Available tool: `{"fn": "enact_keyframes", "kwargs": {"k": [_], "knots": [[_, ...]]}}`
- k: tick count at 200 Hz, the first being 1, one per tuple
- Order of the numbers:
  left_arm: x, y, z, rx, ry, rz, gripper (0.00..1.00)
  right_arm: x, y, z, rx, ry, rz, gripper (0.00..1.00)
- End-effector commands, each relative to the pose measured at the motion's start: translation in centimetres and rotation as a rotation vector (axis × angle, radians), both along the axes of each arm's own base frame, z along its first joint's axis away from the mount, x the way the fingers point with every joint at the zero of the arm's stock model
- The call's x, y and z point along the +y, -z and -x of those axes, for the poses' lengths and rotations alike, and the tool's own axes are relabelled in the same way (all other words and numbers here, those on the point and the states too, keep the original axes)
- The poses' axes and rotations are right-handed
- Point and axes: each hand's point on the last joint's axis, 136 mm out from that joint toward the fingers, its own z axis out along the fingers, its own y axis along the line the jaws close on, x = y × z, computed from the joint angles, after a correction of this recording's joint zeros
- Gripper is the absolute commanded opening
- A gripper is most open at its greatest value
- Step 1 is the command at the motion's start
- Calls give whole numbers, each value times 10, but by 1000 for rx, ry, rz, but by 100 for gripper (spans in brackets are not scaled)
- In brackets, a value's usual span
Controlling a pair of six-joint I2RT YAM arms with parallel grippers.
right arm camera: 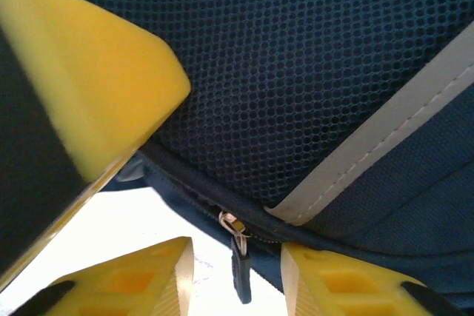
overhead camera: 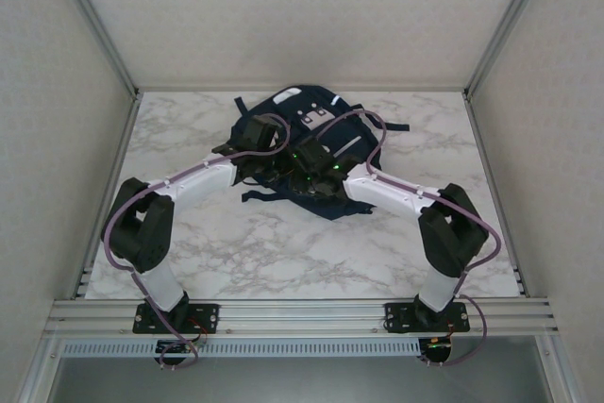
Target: Pack the student bag
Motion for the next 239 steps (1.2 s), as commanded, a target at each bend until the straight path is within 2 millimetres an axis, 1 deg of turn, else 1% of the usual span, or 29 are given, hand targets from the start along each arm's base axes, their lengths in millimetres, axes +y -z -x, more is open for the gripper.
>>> {"fn": "enact_keyframes", "kwargs": {"k": [1, 8, 26, 42, 49, 73, 87, 95, 111, 124, 128, 151, 174, 191, 201, 218, 239], "knots": [[-30, -69, 16, -98, 89, 173, 0, -22, 16, -25, -93, 116, 194, 32], [-32, -76, 14, -119, 89, 193, 0, -26, 23, -26, -82, 136, 221, 31], [-32, -82, 15, -126, 87, 207, 0, -28, 38, -27, -76, 176, 259, 26], [-32, -85, 16, -126, 86, 210, 0, -29, 45, -29, -77, 194, 276, 23], [-31, -86, 17, -128, 84, 208, 0, -30, 47, -30, -78, 196, 279, 19], [-26, -86, 17, -138, 75, 190, 0, -27, 41, -32, -98, 177, 259, 9], [-24, -86, 14, -146, 67, 184, 0, -25, 36, -32, -107, 157, 244, 4], [-23, -84, 12, -145, 62, 178, 0, -25, 34, -31, -106, 144, 233, 0], [-19, -80, 8, -142, 54, 170, 0, -25, 30, -29, -101, 123, 198, 0], [-15, -78, 3, -150, 43, 158, 0, -29, 29, -26, -89, 111, 189, 0], [-12, -74, 3, -142, 40, 144, 0, -31, 28, -25, -84, 108, 188, 0], [1, -68, -4, -140, 13, 116, 0, -35, 28, -10, -41, 30, 186, 0], [10, -68, -12, -153, -5, 105, 0, -39, 37, 16, 62, -88, 218, 0], [14, -68, -16, -159, -11, 99, 0, -50, 45, 36, 144, -145, 263, 0], [15, -68, -17, -160, -12, 98, 0, -59, 47, 44, 174, -161, 292, 0], [16, -69, -17, -161, -10, 93, 0, -74, 46, 53, 227, -167, 326, 0], [16, -69, -16, -161, -8, 89, 0, -87, 38, 61, 263, -173, 357, 0]]}}
